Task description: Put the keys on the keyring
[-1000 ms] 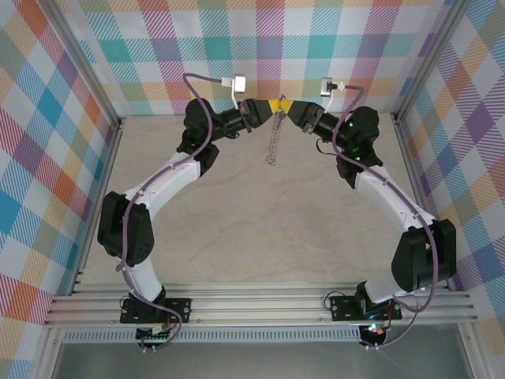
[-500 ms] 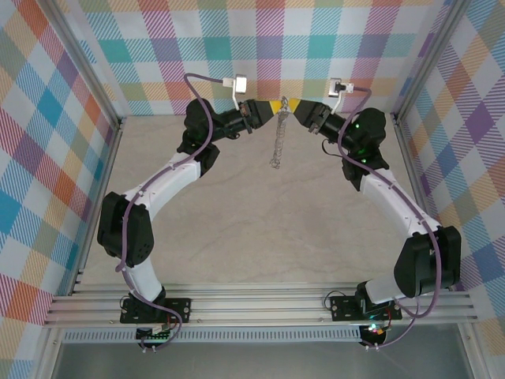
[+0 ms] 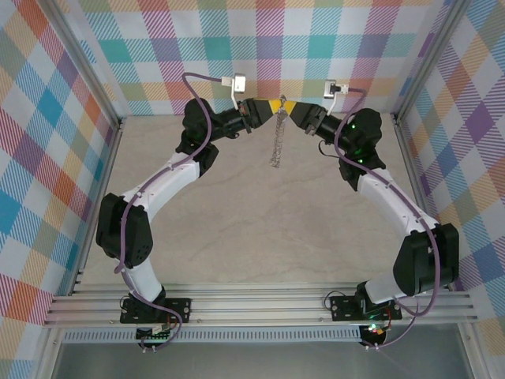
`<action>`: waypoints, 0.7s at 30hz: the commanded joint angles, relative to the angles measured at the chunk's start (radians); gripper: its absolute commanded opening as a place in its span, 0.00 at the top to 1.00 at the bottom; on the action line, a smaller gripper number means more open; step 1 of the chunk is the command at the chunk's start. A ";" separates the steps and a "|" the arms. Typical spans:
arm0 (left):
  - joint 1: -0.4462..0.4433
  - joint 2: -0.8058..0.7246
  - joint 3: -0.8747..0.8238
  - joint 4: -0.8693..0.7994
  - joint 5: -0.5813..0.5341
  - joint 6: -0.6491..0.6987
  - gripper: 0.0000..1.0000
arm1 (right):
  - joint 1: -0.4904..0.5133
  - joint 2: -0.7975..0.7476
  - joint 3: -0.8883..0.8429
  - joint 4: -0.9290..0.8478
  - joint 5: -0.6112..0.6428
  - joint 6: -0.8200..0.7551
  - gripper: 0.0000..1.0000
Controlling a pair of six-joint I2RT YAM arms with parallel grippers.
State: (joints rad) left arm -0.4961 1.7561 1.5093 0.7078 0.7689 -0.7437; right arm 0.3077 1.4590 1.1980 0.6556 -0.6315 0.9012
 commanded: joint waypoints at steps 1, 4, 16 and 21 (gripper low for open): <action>-0.013 -0.052 0.004 0.049 0.007 0.018 1.00 | 0.011 0.015 0.032 0.040 -0.018 -0.008 0.68; -0.015 -0.051 0.005 0.050 0.007 0.018 1.00 | 0.015 0.020 0.034 0.042 -0.021 -0.009 0.68; -0.023 -0.045 0.005 0.048 0.016 0.019 1.00 | 0.018 0.022 0.050 0.035 -0.005 -0.015 0.72; -0.027 -0.044 0.005 0.044 0.020 0.021 1.00 | 0.019 0.032 0.060 0.038 -0.007 -0.012 0.73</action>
State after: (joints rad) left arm -0.4965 1.7561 1.5093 0.7101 0.7643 -0.7403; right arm 0.3149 1.4803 1.2182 0.6563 -0.6357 0.9009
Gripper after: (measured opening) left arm 0.049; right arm 0.271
